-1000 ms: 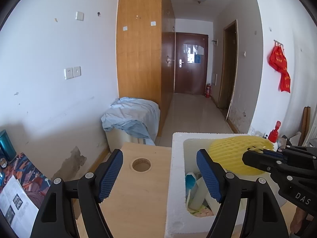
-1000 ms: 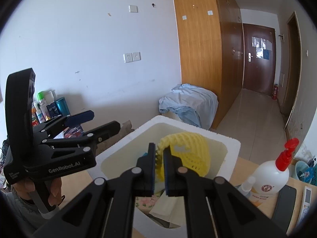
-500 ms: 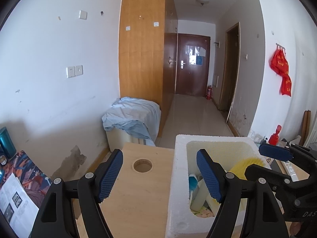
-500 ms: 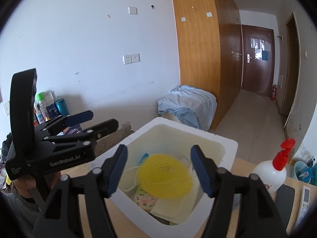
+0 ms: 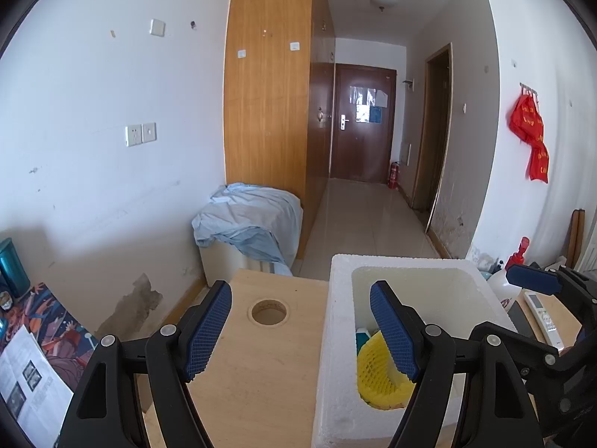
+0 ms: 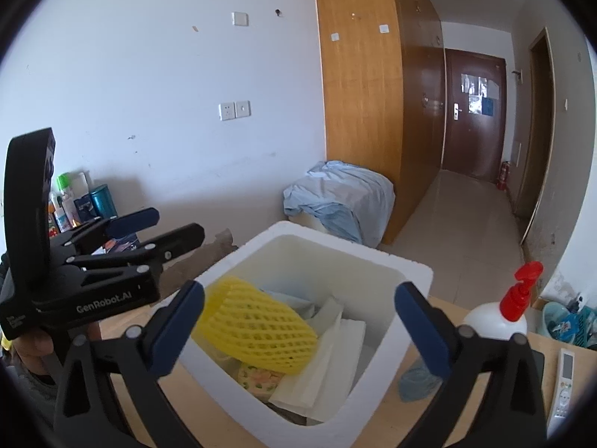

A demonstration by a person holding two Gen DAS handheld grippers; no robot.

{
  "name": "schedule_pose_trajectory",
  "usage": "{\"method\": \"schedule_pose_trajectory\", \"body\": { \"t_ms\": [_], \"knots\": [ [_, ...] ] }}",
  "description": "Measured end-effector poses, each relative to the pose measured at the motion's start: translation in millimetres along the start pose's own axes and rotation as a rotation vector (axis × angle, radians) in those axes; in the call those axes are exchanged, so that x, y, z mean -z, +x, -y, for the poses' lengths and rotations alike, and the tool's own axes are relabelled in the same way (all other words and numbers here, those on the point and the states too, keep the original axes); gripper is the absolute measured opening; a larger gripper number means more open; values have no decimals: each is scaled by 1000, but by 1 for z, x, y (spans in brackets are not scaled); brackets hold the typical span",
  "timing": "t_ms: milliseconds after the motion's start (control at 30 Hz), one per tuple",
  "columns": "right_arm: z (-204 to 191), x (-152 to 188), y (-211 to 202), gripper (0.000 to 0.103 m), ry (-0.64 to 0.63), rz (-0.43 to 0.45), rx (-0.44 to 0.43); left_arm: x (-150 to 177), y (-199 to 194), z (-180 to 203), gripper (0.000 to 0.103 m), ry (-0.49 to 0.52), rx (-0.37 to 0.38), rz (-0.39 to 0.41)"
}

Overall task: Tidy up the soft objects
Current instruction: 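Lower the yellow net into the foam box and open the right gripper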

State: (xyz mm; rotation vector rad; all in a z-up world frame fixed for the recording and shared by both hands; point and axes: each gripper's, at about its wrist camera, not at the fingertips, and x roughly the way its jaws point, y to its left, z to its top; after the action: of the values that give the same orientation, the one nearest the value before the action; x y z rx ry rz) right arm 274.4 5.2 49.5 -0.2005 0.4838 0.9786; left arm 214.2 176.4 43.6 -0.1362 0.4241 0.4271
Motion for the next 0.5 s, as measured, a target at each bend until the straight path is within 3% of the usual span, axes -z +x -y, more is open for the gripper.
{"method": "schedule_pose_trajectory", "body": {
  "t_ms": [500],
  "knots": [
    [1, -2, -13, 103, -1, 23, 20, -1, -4, -1, 78, -2, 6, 13]
  ]
}}
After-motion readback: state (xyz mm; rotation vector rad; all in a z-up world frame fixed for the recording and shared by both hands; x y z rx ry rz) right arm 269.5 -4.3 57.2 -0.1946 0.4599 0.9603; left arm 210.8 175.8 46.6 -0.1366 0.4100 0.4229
